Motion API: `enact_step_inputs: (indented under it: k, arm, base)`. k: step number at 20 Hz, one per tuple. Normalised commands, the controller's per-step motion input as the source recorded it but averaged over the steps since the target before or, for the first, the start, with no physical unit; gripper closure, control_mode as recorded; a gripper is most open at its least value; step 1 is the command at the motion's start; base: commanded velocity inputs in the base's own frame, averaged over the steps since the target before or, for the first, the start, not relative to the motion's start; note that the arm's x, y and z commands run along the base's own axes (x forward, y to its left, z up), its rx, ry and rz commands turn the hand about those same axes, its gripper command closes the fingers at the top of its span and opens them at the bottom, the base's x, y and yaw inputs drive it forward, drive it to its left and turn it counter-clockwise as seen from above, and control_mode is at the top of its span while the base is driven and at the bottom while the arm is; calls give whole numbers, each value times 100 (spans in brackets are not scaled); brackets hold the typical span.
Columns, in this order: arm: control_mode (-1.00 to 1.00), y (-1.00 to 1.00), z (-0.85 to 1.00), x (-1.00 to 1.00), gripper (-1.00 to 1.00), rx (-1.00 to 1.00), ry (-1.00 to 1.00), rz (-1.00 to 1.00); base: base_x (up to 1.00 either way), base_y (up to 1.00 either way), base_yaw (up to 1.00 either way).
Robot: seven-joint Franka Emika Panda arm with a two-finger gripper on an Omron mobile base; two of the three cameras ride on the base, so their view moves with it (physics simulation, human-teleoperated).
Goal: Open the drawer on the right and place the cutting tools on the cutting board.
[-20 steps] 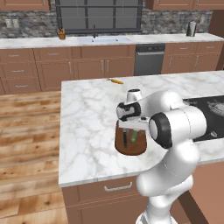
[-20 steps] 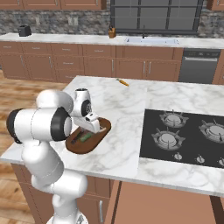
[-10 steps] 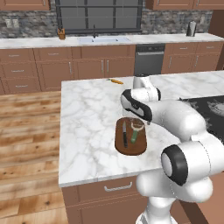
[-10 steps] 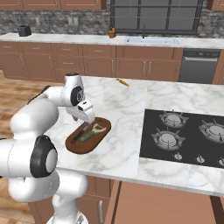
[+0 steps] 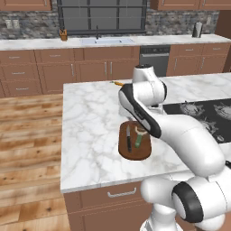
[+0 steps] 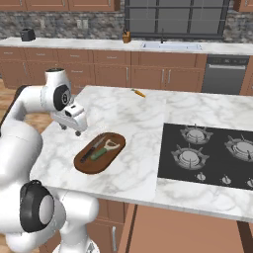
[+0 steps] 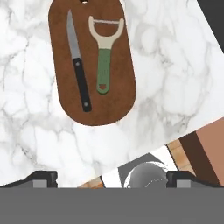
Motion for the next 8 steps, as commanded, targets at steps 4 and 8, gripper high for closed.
enact_step_inputs:
  k: [4, 8]
  arm:
    - [-100, 52, 51, -53, -100, 0, 0, 10]
    - [-100, 30, 44, -60, -100, 0, 0, 9]
  base:
    - [0, 0, 0]
    - [0, 0, 0]
